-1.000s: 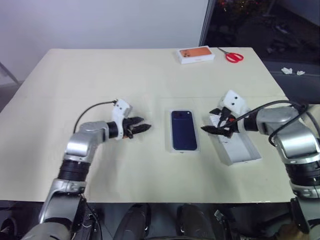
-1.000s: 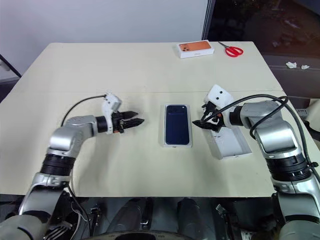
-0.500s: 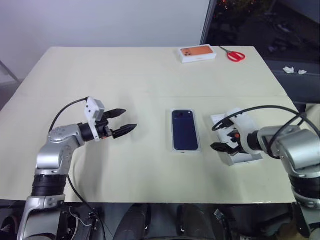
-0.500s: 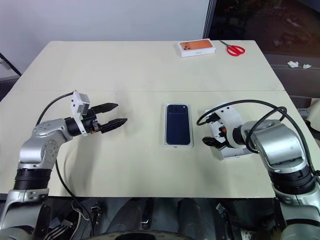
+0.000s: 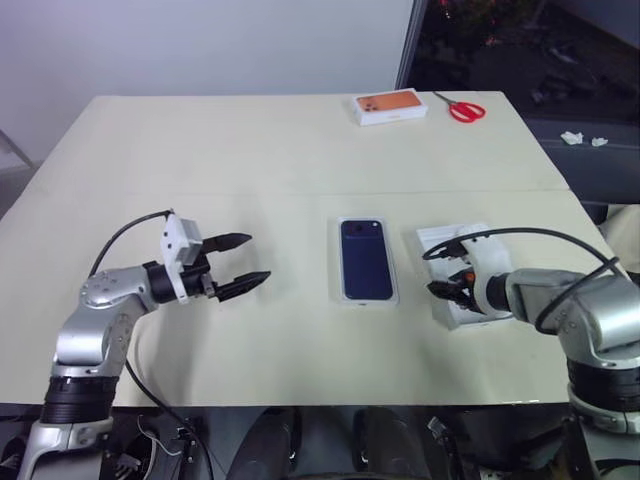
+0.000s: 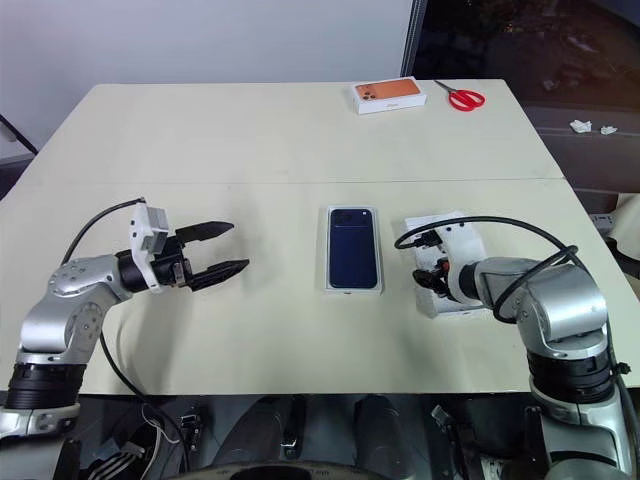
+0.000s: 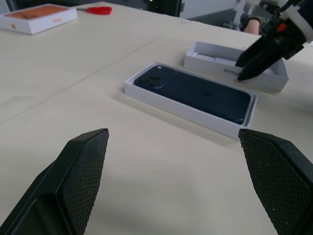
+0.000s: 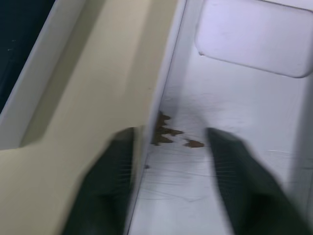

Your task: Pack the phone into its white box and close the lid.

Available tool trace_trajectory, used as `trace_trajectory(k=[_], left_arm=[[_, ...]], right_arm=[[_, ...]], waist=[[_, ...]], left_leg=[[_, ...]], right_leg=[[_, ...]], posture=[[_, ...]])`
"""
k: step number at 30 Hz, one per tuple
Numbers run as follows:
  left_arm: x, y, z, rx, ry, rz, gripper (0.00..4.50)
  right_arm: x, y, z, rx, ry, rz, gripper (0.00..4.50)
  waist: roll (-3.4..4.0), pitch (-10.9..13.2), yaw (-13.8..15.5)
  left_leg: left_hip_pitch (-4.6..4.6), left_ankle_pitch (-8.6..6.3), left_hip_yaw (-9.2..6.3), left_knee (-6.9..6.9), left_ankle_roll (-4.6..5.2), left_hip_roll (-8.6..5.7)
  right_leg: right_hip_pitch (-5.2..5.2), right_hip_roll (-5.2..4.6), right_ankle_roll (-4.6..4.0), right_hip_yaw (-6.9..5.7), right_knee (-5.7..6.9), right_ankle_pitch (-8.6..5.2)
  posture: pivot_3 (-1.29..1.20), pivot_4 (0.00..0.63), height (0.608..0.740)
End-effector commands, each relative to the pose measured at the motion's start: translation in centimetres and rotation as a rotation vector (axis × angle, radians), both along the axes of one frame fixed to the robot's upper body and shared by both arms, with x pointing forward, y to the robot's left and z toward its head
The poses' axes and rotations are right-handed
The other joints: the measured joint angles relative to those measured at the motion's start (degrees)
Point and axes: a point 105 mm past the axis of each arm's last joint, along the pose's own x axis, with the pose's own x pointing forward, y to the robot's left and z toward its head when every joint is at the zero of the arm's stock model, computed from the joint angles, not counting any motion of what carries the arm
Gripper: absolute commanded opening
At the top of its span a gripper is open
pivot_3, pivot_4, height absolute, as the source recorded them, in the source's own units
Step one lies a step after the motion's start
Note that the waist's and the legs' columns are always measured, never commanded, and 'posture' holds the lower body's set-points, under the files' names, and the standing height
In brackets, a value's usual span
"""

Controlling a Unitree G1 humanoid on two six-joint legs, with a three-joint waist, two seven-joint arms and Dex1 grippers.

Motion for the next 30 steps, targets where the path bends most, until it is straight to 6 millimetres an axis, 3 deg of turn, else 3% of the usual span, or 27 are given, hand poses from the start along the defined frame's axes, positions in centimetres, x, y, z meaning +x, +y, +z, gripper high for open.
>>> trace_trajectory(k=[1, 6, 10, 14, 16, 20, 27, 30], left_arm=[[-0.2, -0.3, 1.3, -0.010, -0.055, -0.008, 4.50], [0.1, 0.0, 1.5, -0.006, -0.057, 0.005, 4.50], [0.2, -0.1, 1.5, -0.015, -0.046, 0.009, 4.50], [0.7, 0.2, 1.7, -0.042, -0.032, 0.030, 4.50], [0.9, 0.4, 1.8, -0.054, -0.025, 0.041, 4.50], [1.7, 0.9, 2.1, -0.086, -0.007, 0.082, 4.50], [2.2, 0.9, 2.6, -0.108, -0.017, 0.123, 4.50], [2.1, 1.1, 2.7, -0.118, -0.012, 0.138, 4.50]], right_arm=[[-0.4, 0.5, -0.1, -0.001, -0.008, 0.002, 0.17], [0.4, 0.2, 0.3, 0.004, -0.029, -0.042, 0.08], [2.3, 0.8, 3.5, 0.068, -0.138, -0.058, 0.08], [3.8, 3.0, 6.6, 0.217, -0.209, 0.000, 0.08], [4.1, 5.2, 8.1, 0.357, -0.214, 0.088, 0.08], [5.0, 10.7, 13.3, 0.852, -0.228, 0.249, 0.08], [4.3, 17.1, 12.8, 1.198, -0.017, 0.349, 0.08], [3.7, 18.8, 11.3, 1.249, 0.068, 0.345, 0.08]], waist=[[-0.02, 0.0, 0.0], [-0.04, 0.0, -0.1], [0.05, 0.0, -0.2], [0.09, 0.1, -0.2], [0.09, 0.1, -0.2], [0.15, 0.1, -0.5], [0.14, 0.1, -0.4], [0.16, 0.1, -0.4]], left_leg=[[0.00, 0.00, 0.00, 0.01, 0.00, 0.00], [0.01, 0.01, 0.00, 0.03, 0.01, 0.00], [0.02, 0.01, 0.02, 0.03, 0.02, 0.00], [0.01, 0.02, 0.03, 0.00, 0.01, 0.03], [0.01, 0.02, 0.03, 0.00, 0.01, 0.04], [0.01, 0.04, 0.10, -0.01, -0.03, 0.08], [-0.01, 0.08, 0.10, -0.03, -0.09, 0.11], [-0.03, 0.10, 0.16, -0.04, -0.13, 0.12]], right_leg=[[0.01, 0.00, 0.00, 0.00, 0.00, 0.00], [0.03, 0.01, 0.00, 0.00, 0.00, 0.00], [0.00, 0.02, 0.00, 0.01, 0.05, 0.00], [-0.05, 0.08, 0.00, 0.02, 0.07, 0.00], [-0.05, 0.09, 0.00, 0.02, 0.07, 0.00], [-0.14, 0.15, 0.01, 0.12, 0.22, 0.01], [-0.21, 0.24, -0.03, 0.21, 0.27, 0.02], [-0.37, 0.27, -0.04, 0.30, 0.49, 0.02]], posture=[[0.00, 0.150, 0.740], [0.00, 0.150, 0.740], [0.00, 0.150, 0.740], [0.00, 0.150, 0.740], [0.00, 0.150, 0.740], [0.00, 0.150, 0.740], [0.00, 0.150, 0.740], [0.00, 0.150, 0.740]])
